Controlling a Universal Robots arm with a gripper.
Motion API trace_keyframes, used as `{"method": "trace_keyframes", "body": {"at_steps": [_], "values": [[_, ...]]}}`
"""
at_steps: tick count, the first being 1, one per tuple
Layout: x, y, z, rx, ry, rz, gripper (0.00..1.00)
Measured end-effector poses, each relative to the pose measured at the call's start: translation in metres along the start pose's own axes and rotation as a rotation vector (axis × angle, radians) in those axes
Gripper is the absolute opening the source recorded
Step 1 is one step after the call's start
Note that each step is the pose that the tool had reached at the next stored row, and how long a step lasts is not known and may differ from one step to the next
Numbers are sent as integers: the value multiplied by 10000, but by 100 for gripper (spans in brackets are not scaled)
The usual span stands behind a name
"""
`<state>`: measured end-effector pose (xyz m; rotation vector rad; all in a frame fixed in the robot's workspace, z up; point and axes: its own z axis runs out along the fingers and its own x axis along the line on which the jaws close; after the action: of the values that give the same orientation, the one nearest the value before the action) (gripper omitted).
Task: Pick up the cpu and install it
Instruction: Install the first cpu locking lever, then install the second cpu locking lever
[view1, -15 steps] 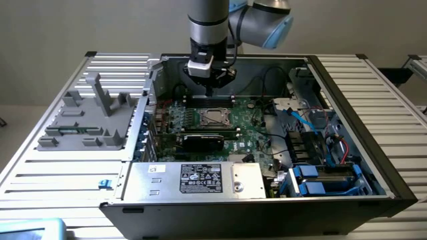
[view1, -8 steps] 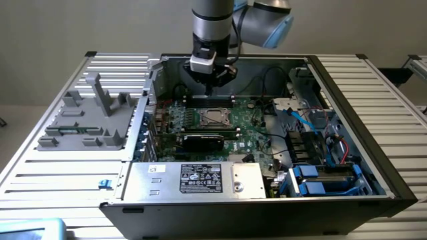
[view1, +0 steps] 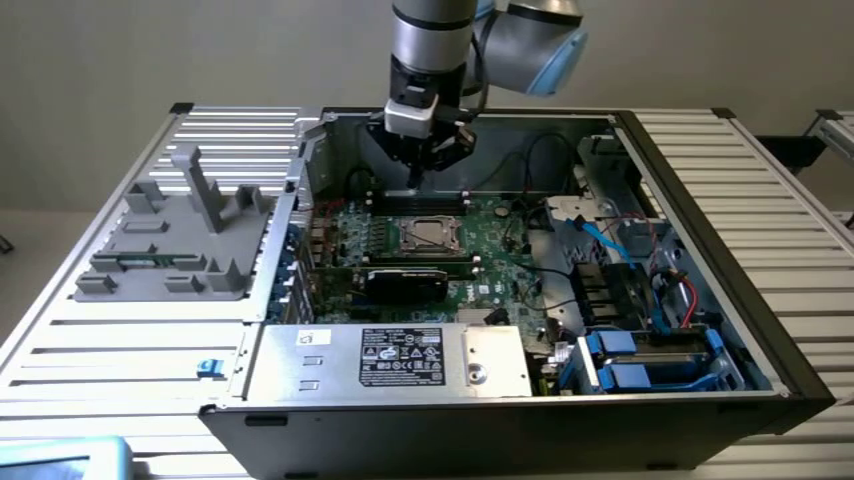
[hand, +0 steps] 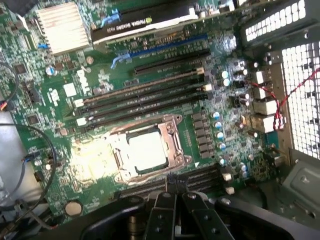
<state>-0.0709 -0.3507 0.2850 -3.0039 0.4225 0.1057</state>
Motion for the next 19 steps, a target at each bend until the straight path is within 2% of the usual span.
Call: {"method": "trace_keyframes", "body": {"at_steps": [2,3,5,6,8,9,10,11,19], "values": [[0,-2,-11,-100,20,-71,11],[-1,-1,-13,-250,60,-85,11],[-1,-2,-13,-606,162,-91,11],[-1,-3,-12,-770,238,-101,11],[-4,-12,-12,-1050,375,-106,11],[-5,-17,-13,-1150,452,-109,11],[-8,-24,-13,-1188,568,-118,11],[-10,-25,-13,-1182,606,-125,11],[-10,-26,-12,-1182,607,-127,11]]}}
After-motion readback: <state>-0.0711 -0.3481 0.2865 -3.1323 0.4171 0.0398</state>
